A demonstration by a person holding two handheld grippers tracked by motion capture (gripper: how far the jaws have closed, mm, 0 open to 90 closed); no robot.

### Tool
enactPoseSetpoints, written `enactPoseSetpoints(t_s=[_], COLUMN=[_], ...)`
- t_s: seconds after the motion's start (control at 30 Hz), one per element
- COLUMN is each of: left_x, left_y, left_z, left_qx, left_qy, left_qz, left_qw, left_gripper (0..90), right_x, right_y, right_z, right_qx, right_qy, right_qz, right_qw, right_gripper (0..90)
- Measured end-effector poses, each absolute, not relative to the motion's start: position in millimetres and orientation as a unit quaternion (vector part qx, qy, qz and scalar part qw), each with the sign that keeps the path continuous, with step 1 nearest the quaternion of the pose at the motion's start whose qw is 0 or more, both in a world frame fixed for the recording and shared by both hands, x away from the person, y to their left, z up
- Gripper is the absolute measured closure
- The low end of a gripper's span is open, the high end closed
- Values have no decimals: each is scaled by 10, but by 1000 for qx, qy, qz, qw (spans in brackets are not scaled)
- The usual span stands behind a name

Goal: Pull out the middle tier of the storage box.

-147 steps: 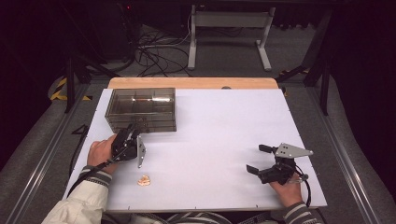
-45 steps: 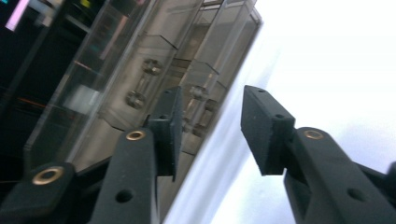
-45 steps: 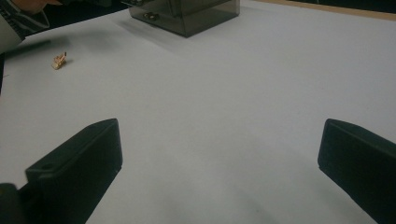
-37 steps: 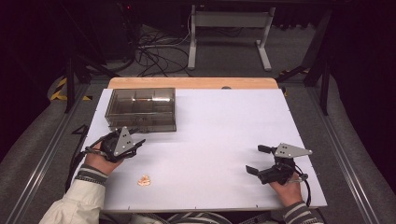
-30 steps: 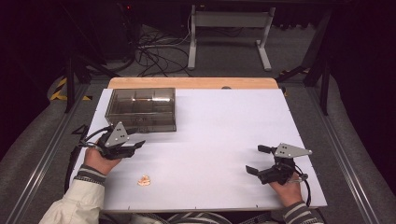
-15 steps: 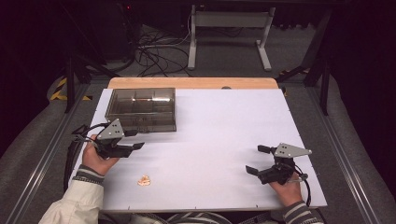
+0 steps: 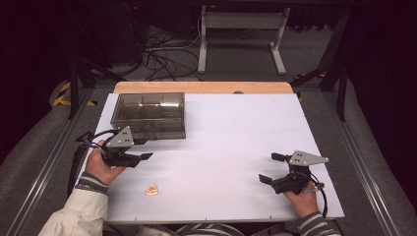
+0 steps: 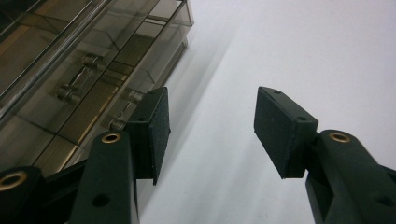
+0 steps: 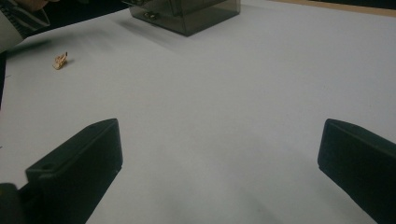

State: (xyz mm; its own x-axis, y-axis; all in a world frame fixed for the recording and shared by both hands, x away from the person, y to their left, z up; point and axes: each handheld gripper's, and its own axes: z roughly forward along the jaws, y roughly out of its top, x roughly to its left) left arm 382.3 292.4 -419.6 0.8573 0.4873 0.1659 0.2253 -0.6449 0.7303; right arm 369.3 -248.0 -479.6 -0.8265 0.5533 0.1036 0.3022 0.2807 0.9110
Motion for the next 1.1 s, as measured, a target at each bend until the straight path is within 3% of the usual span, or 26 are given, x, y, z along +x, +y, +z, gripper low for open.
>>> enactPoseSetpoints(t_s=[0.47,1.1], left_x=[3956,4160], left_y=[2938,3039], left_z=[-4044,-4046], left_qx=[908,908], left_qy=[187,214], left_qz=[186,212], left_qw=[324,291], left_gripper=[469,487], right_x=[3694,3693], right_y=[-2478,-2473], right_z=[-4798,-4800], right_qx=[272,271], right_qy=[792,792], right_qz=[534,534], right_qw=[117,117], right_gripper=[6,6])
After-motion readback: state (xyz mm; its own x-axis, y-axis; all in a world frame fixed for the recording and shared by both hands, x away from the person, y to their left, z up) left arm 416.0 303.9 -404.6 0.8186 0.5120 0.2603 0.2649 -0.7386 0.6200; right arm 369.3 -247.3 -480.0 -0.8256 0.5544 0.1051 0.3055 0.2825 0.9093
